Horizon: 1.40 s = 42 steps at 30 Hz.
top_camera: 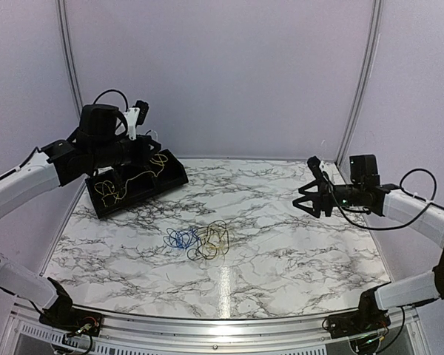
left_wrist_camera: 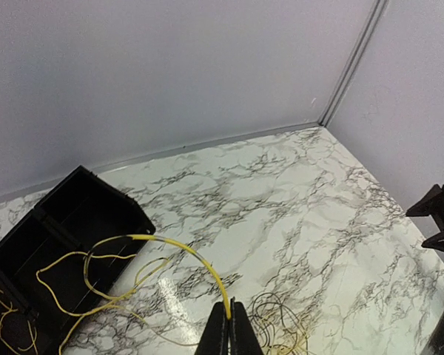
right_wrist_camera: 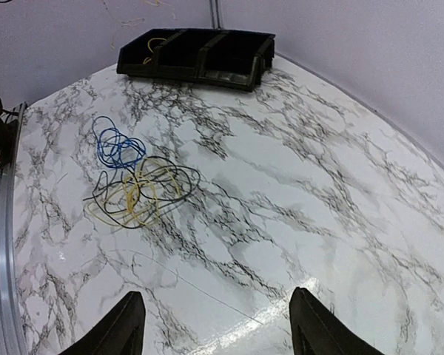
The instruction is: Untangle the cables
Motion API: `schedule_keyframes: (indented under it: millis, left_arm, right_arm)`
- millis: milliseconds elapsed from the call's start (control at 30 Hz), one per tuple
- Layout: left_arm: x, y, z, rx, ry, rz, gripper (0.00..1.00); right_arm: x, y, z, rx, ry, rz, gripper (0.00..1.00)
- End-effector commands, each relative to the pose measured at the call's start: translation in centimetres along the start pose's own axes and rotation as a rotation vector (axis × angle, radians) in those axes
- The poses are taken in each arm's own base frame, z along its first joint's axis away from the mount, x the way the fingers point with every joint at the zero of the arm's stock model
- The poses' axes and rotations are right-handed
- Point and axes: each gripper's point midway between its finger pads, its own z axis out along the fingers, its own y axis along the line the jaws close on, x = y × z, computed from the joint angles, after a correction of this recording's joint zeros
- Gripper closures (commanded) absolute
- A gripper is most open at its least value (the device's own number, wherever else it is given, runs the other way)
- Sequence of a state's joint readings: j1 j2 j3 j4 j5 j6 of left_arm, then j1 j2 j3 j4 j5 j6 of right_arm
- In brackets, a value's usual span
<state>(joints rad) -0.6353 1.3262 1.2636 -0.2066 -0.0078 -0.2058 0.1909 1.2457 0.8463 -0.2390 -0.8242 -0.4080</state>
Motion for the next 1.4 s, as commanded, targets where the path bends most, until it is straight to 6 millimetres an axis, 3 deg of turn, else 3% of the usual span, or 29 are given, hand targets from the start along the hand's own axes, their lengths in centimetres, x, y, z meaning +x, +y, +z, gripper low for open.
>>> schedule_keyframes:
  millis: [0, 233, 500, 633, 867, 1033, 1367]
  left_arm:
    - [2.4, 4.4, 0.0, -0.100, 0.107, -0.068, 1.00]
    - [1.5, 12.1, -1.7, -0.293, 0.084, -0.113, 1.00]
    - [-0.4, 18.5, -3.4, -0.422, 0.052, -0.144, 1.00]
    - [-1.7, 20.8, -3.5, -0.455, 0.018, -0.182, 1.00]
    - [-6.3, 21.9, -3.4, -0.406, -0.142, -0.165, 1.00]
    - [-8.0, 22.1, -1.9, -0.343, -0.185, -0.178, 1.00]
    - [-4.1, 22.7, 1.1, -0.231, -0.174, -0.268, 1.00]
  right_arm:
    - [0.7, -2.4, -0.9, 0.076, -0.072, -0.032, 0.34]
    - [1.1, -3.1, -0.5, 0.079, -0.044, -0.046, 0.34]
    - [1.8, -3.2, -0.4, 0.079, -0.019, -0.068, 0.35]
    - [2.0, -3.2, -0.3, 0.078, -0.011, -0.067, 0.35]
    - [2.6, -3.5, 0.1, 0.070, 0.011, -0.056, 0.35]
    - [3.0, -3.7, 0.2, 0.076, 0.023, -0.052, 0.35]
    - [3.7, -4.0, 0.6, 0.076, 0.046, -0.049, 0.35]
